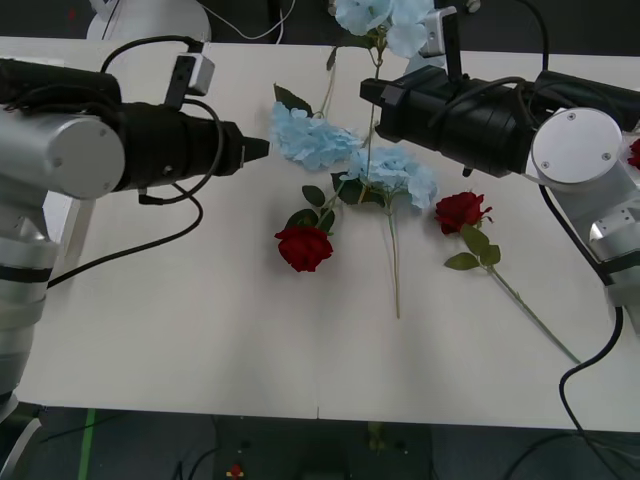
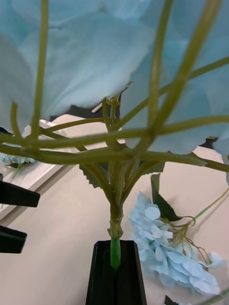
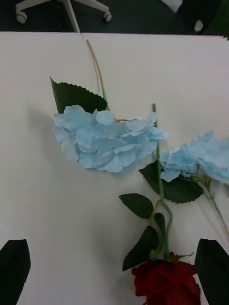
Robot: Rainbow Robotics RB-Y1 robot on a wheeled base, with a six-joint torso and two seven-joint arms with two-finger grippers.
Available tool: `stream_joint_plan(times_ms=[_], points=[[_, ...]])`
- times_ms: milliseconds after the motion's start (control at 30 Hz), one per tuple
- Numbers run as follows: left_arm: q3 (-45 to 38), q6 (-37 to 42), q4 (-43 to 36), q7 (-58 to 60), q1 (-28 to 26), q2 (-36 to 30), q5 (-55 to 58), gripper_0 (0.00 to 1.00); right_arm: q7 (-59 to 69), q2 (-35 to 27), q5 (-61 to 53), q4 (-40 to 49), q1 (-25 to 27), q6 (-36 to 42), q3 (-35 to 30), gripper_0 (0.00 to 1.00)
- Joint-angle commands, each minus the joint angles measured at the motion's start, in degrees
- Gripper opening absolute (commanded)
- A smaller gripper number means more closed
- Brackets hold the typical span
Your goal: Put the red flowers into the right box and the blue flowers into the left box
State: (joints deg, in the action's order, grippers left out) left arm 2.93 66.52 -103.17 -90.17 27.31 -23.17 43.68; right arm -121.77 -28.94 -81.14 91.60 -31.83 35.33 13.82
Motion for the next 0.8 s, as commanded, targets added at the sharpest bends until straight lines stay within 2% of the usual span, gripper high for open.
stream_joint_plan(times_ms=[33,167,533,800], points=[[-0.8,-7.2,-2.9,-7.9,-5.2,-2.4,9.8,1.0,1.4,2.8,-1.2,1.0,-3.1,-0.5,0.2,0.0],[3.0,-15.3,-2.1,-15.4,-8.5,-2.4,15.6,1.0,1.4,3.5,-2.1,0.9,-3.1,-0.5,0.2,0.0],[15.9,-33.0,2.9,-24.7,-8.6,1.7,17.3,1.0,1.6,3.9,-3.3,0.9,-3.2,-0.5,1.3,0.0],[18.1,-34.0,5.1,-24.7,-6.8,6.2,14.7,1.0,1.8,3.9,-4.9,0.9,-3.3,-0.6,2.0,0.0]])
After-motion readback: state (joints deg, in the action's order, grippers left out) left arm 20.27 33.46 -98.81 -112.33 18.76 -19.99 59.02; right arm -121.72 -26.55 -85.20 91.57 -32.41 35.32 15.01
